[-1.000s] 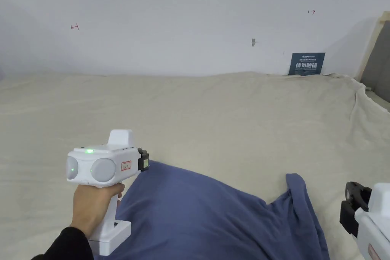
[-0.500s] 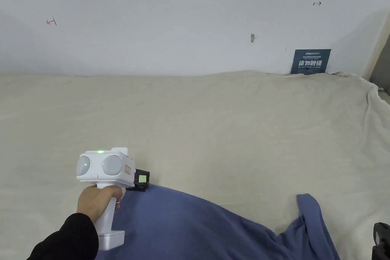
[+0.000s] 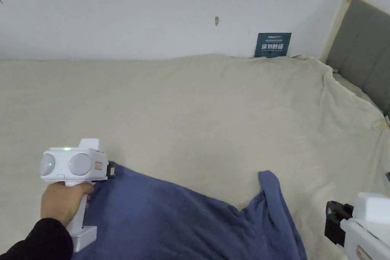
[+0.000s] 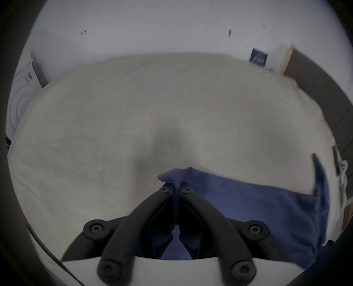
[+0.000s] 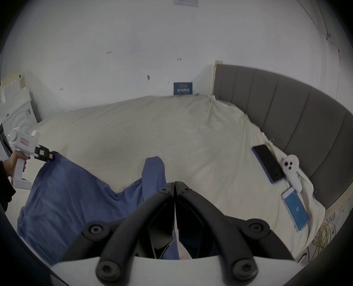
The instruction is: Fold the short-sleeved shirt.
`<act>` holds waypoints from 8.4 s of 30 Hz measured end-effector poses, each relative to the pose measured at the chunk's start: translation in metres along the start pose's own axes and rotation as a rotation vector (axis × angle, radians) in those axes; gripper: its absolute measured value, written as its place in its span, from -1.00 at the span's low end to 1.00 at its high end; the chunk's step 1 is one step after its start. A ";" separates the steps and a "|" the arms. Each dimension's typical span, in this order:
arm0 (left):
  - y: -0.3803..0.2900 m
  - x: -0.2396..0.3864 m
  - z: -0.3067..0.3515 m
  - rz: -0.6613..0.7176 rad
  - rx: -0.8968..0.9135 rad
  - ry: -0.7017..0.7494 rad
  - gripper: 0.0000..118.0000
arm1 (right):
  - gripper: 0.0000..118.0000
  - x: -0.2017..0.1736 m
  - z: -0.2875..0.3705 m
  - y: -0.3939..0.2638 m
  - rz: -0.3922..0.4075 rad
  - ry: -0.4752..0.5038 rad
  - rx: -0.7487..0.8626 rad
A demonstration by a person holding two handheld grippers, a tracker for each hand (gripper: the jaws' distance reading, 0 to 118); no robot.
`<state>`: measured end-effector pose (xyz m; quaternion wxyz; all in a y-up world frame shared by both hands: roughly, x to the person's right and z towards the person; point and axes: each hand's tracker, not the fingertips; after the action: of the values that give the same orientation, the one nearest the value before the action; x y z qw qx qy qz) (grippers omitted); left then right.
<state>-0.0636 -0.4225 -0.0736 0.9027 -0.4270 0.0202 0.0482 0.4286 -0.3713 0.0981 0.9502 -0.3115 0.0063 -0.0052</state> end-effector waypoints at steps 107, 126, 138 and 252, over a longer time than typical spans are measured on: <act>0.036 -0.071 0.136 -0.012 0.536 0.255 -0.99 | -0.97 -0.048 -0.076 0.170 0.110 0.067 0.375; -0.207 -0.073 0.196 0.061 0.290 0.174 -0.99 | -0.97 -0.005 0.062 -0.041 0.075 0.149 0.210; -0.291 -0.085 0.249 0.064 0.236 0.174 -0.99 | -0.97 0.021 0.144 -0.125 0.037 0.151 0.125; -0.295 -0.072 0.255 0.248 0.059 0.080 -1.00 | -0.92 0.005 0.081 -0.179 -0.042 0.106 -0.287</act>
<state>-0.1059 -0.4169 0.3208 0.9006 -0.3960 0.1102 0.1415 0.4340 -0.4680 0.2690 0.8939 -0.4434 0.0507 -0.0408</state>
